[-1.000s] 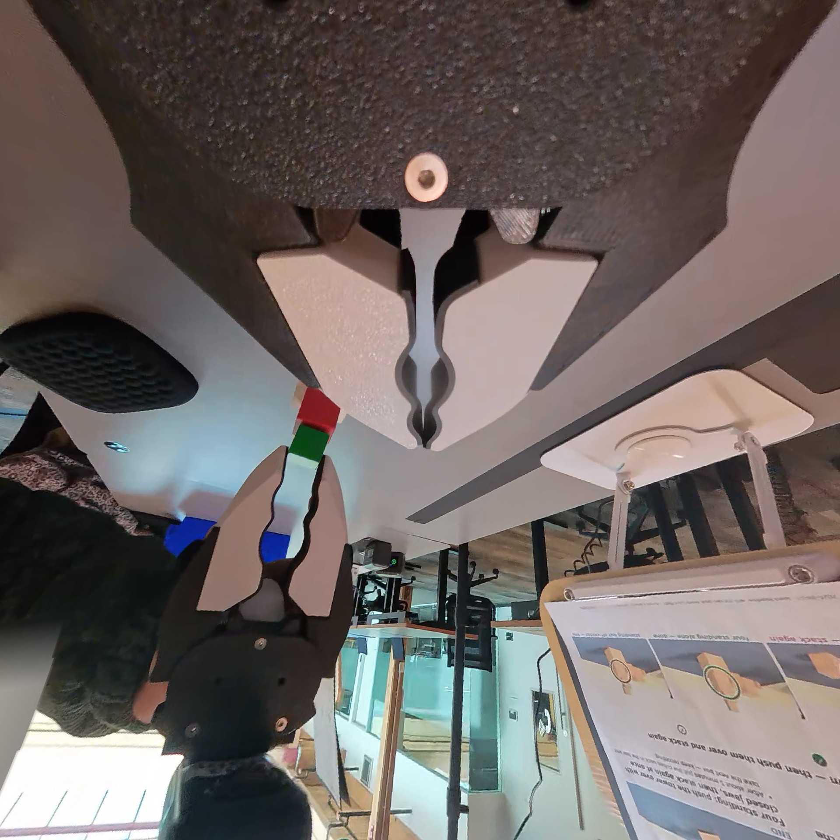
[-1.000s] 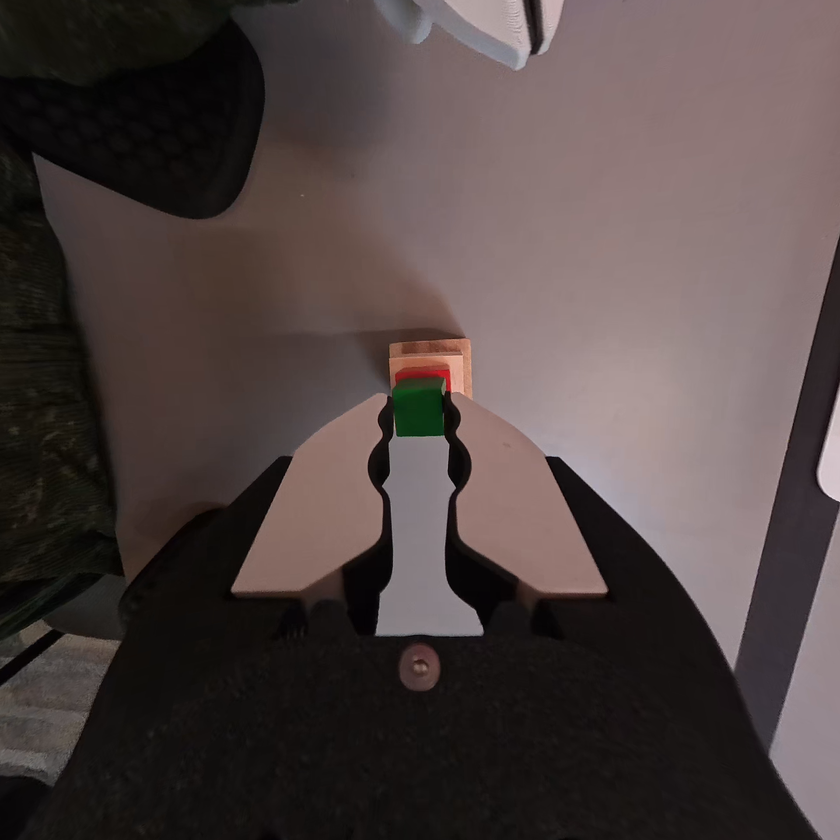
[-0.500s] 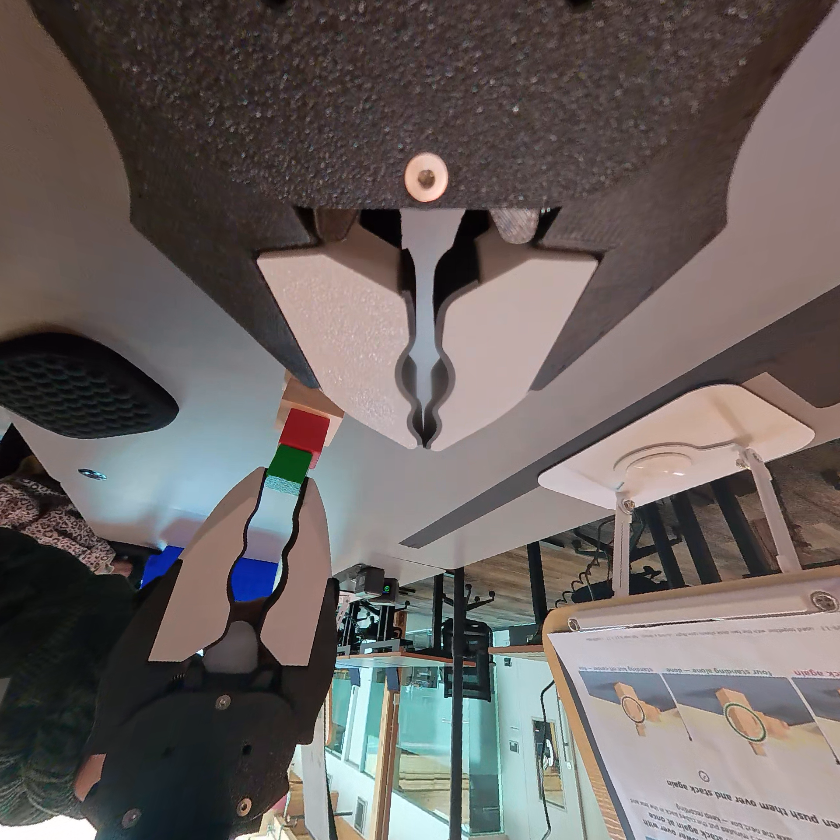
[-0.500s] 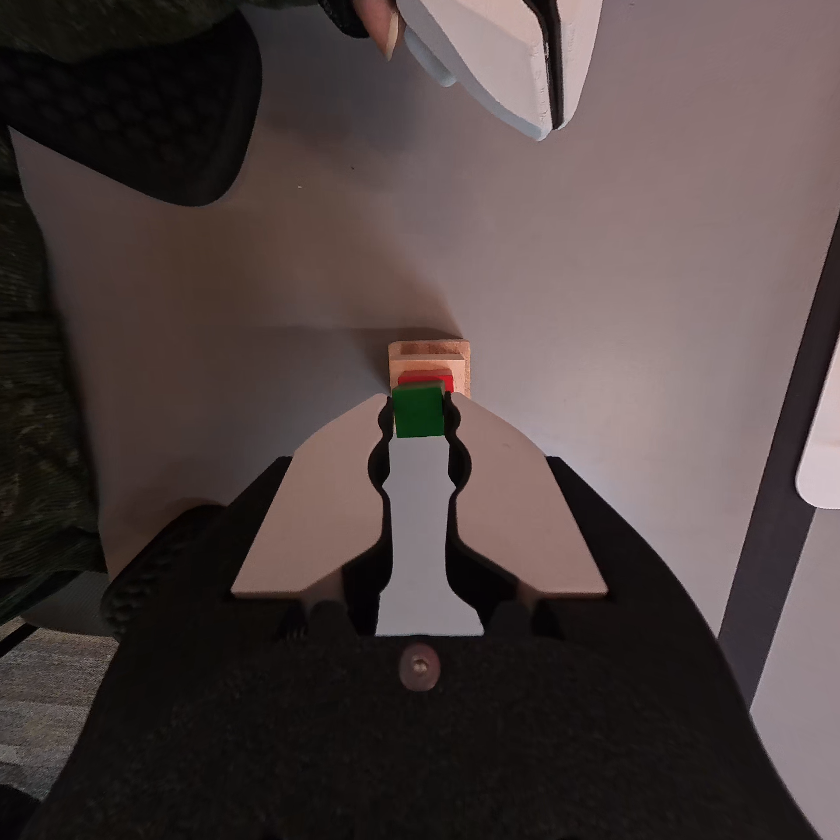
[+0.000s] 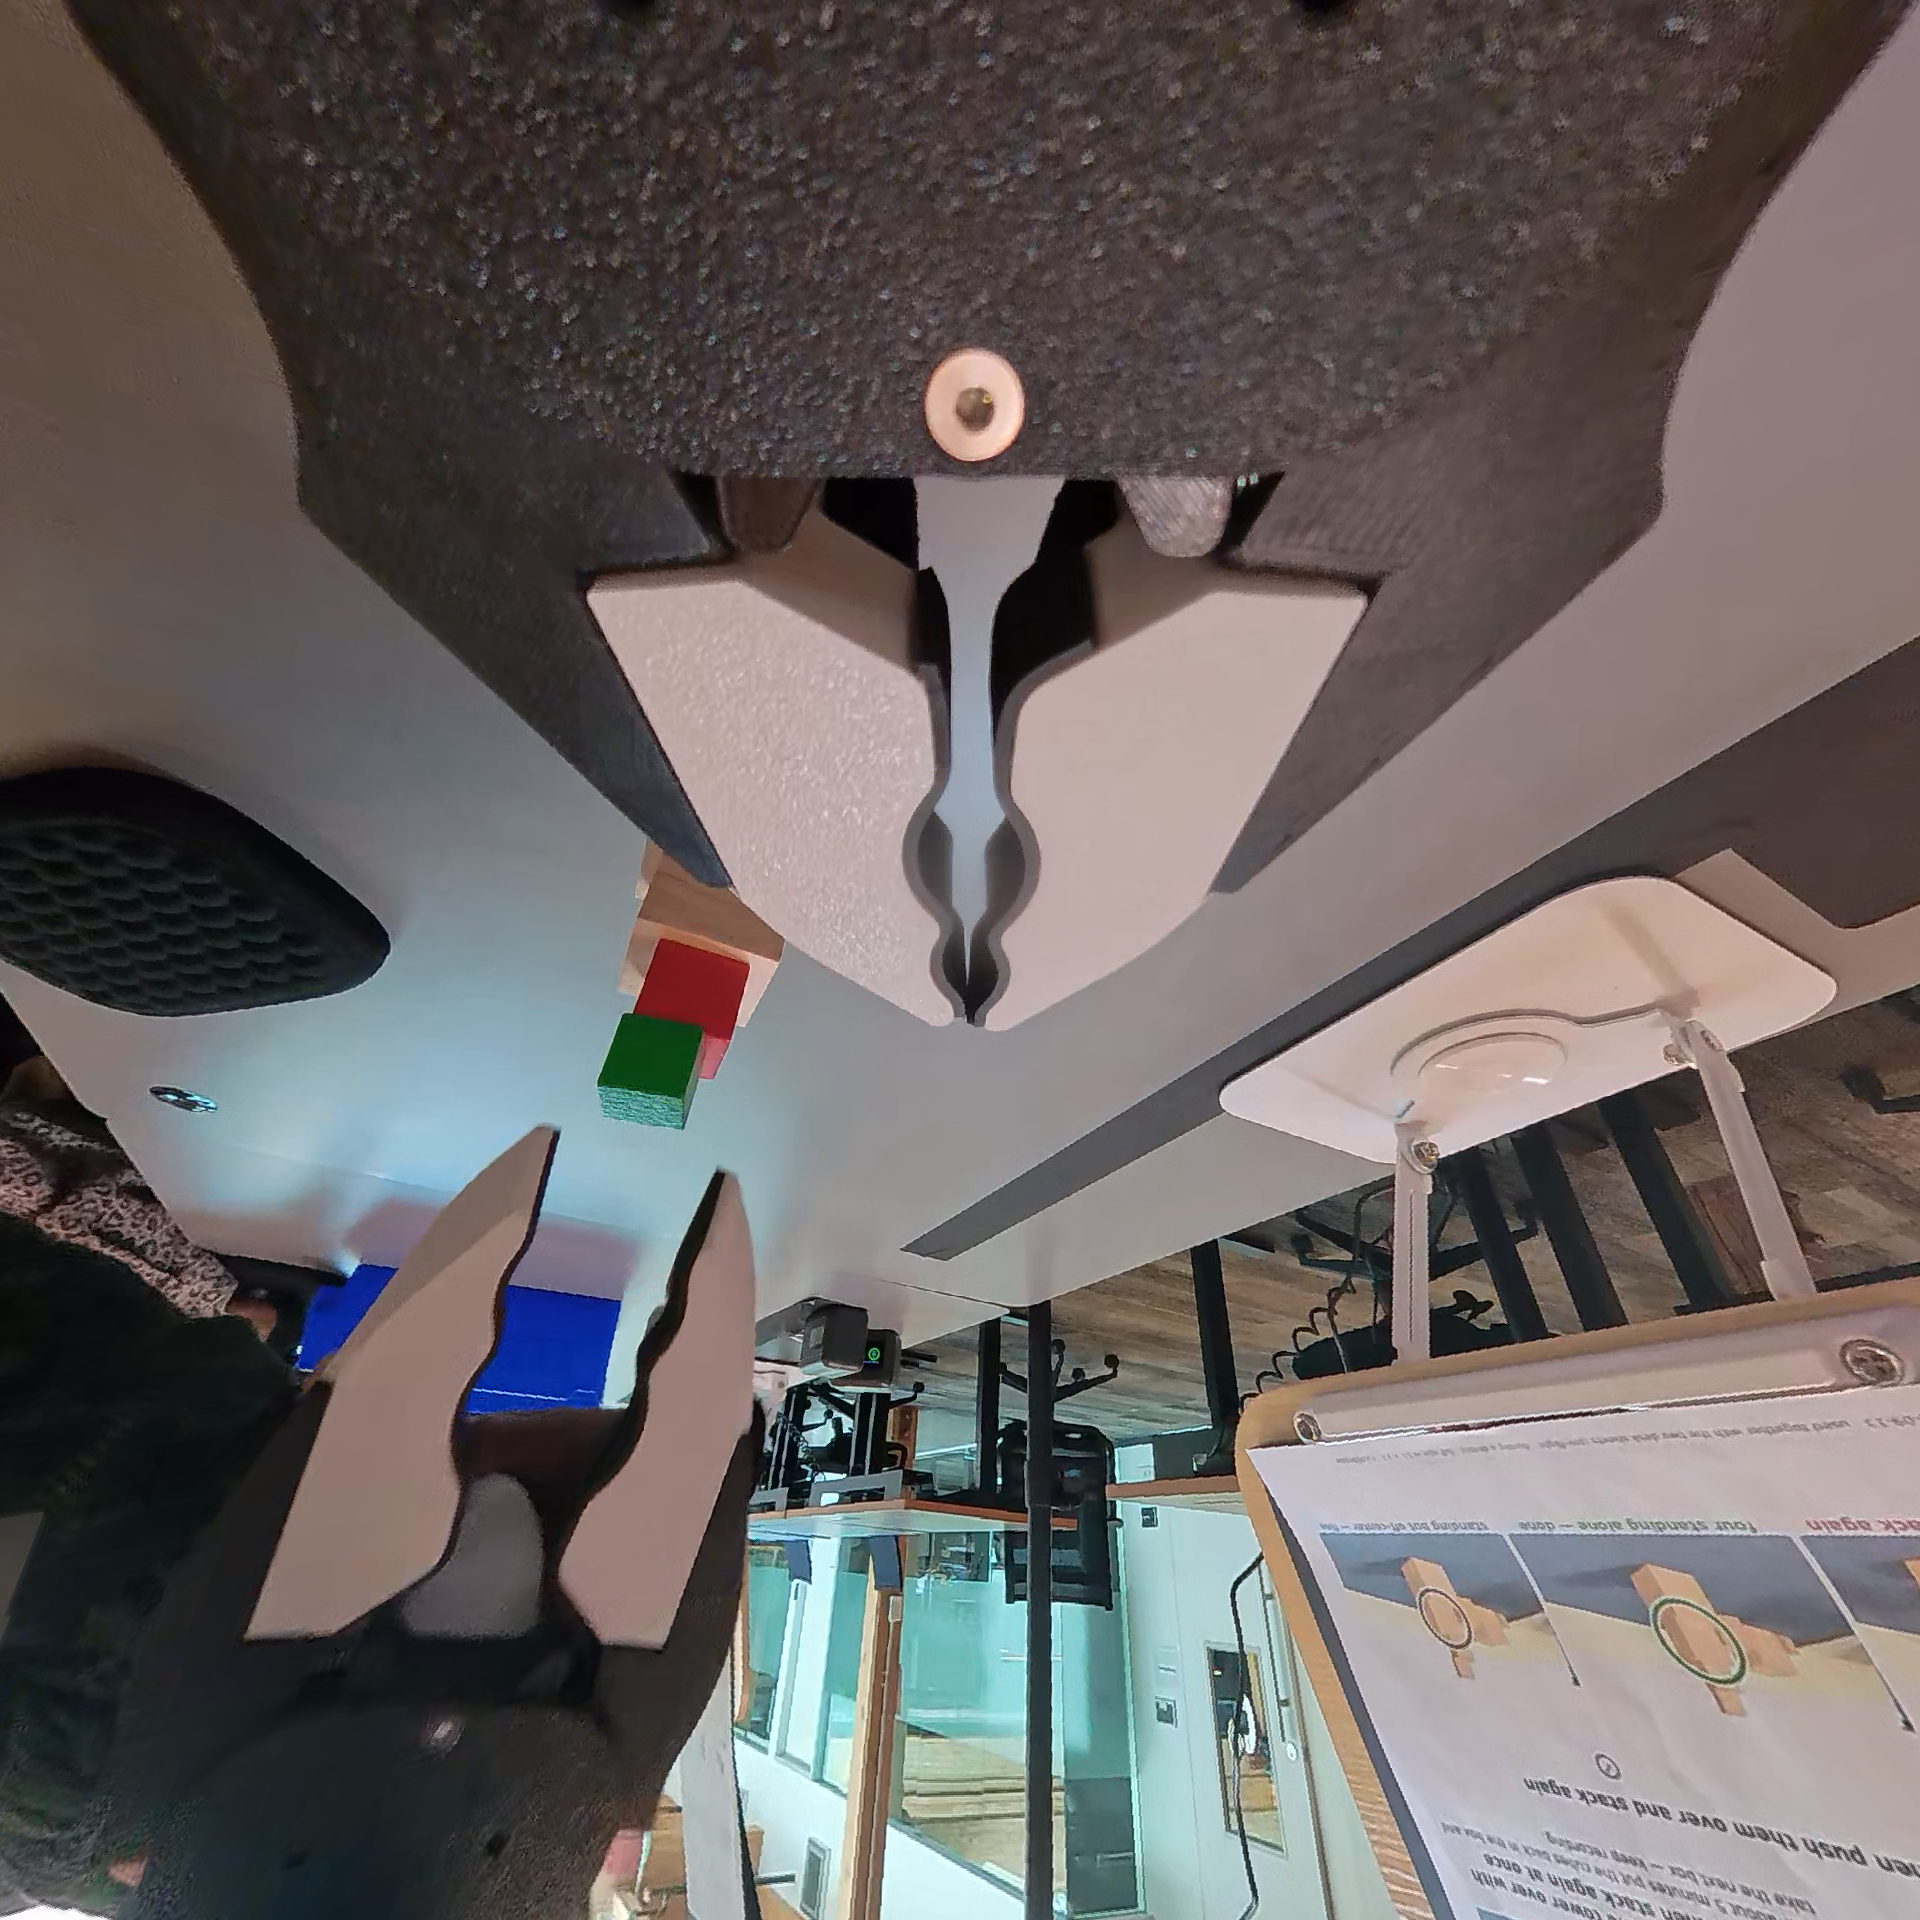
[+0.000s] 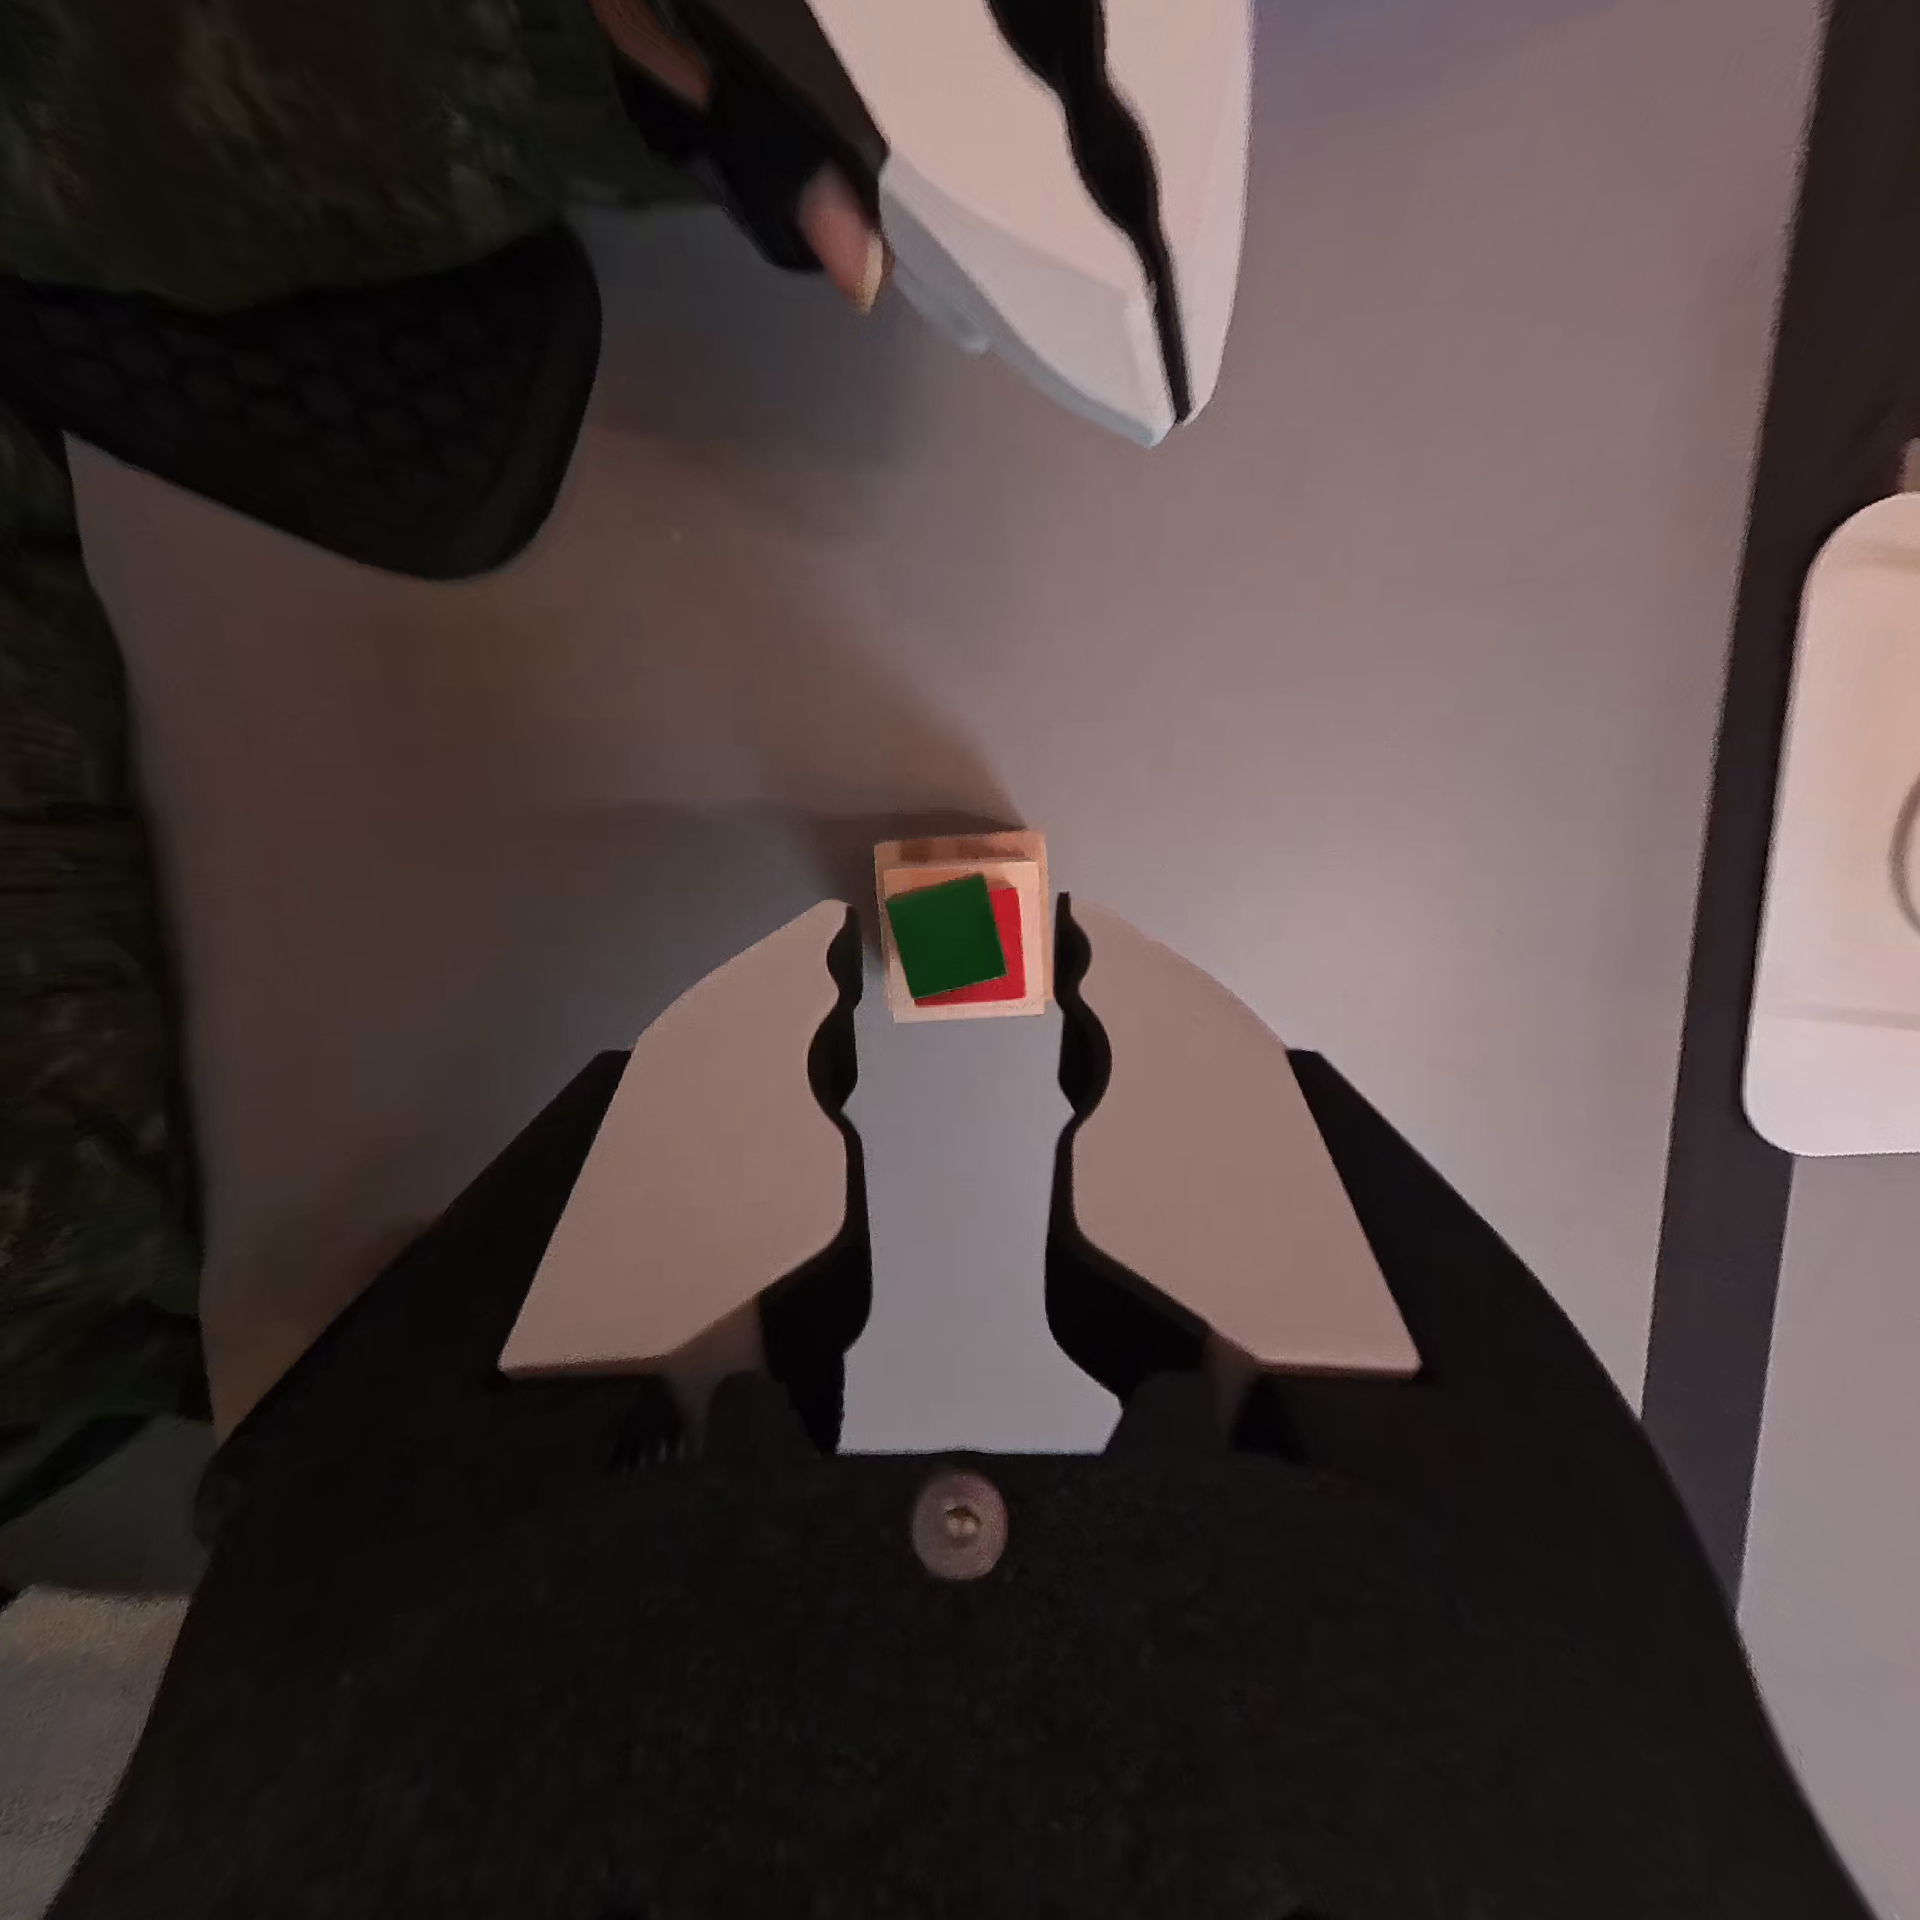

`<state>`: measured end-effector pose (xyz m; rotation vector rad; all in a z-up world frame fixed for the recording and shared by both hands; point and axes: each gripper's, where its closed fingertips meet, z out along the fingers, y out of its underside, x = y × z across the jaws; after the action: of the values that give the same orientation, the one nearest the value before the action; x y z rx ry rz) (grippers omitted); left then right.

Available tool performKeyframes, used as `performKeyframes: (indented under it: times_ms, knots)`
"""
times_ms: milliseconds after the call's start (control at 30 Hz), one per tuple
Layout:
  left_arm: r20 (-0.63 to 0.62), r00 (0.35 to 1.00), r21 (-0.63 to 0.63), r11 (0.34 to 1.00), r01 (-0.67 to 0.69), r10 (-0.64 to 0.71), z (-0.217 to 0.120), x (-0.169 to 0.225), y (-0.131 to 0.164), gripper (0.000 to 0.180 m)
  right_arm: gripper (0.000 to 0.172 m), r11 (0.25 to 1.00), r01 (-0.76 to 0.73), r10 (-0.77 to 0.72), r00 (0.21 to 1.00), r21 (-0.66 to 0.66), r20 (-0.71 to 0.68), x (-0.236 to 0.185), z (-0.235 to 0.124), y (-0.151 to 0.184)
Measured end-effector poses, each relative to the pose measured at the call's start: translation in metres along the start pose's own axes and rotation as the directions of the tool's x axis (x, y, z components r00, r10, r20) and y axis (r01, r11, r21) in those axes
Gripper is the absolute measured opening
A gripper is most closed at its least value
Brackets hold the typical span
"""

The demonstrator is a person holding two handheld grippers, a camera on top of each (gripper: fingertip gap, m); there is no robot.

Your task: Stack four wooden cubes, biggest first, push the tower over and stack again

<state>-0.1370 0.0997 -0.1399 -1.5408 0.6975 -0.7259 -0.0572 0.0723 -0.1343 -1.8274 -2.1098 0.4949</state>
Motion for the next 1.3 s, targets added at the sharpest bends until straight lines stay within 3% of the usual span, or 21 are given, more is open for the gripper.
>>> performKeyframes:
  times_ms: [33,233,433,533,633,700,900,1067,1300]
  knots:
    - [0.005,1.0,0.001,1.0,0.0,0.0,0.0,-0.001,0.0,0.0,0.036,0.998,-0.01,0.011,1.0,0.063,-0.021,0.0,-0.007,-0.006]
    - [0.002,1.0,-0.025,1.0,-0.003,0.004,0.003,0.002,0.005,0.0,0.034,0.913,-0.089,0.156,0.978,0.398,-0.138,0.003,-0.045,-0.007]
    - [-0.003,1.0,-0.044,0.999,-0.027,0.027,0.007,0.009,0.008,0.0,0.031,0.721,-0.068,0.29,0.934,0.69,-0.211,-0.007,-0.063,0.006]
    - [0.0,1.0,-0.045,0.999,-0.028,0.028,0.008,0.012,0.008,0.0,0.027,0.627,-0.004,0.352,0.894,0.779,-0.279,-0.014,-0.064,0.015]
    - [-0.014,0.999,-0.054,0.998,-0.033,0.032,0.011,0.018,0.011,0.0,0.026,0.588,0.009,0.39,0.873,0.809,-0.293,-0.018,-0.054,0.023]
    - [-0.044,0.998,-0.052,0.998,-0.037,0.035,0.013,0.025,0.012,0.0,0.032,0.605,-0.009,0.358,0.897,0.796,-0.261,-0.02,-0.04,0.021]
    - [-0.051,0.997,-0.082,0.995,-0.053,0.049,0.018,0.029,0.019,0.0,0.045,0.764,0.01,0.188,0.953,0.645,-0.237,0.0,-0.002,0.014]
    - [-0.042,0.999,-0.086,0.996,-0.038,0.035,0.017,0.024,0.022,0.0,0.036,0.782,-0.025,0.127,0.985,0.622,-0.12,0.004,0.006,0.011]
    - [-0.045,0.998,-0.081,0.996,-0.038,0.035,0.016,0.023,0.022,0.0,0.027,0.793,-0.034,0.11,0.99,0.608,-0.087,0.004,0.011,0.013]
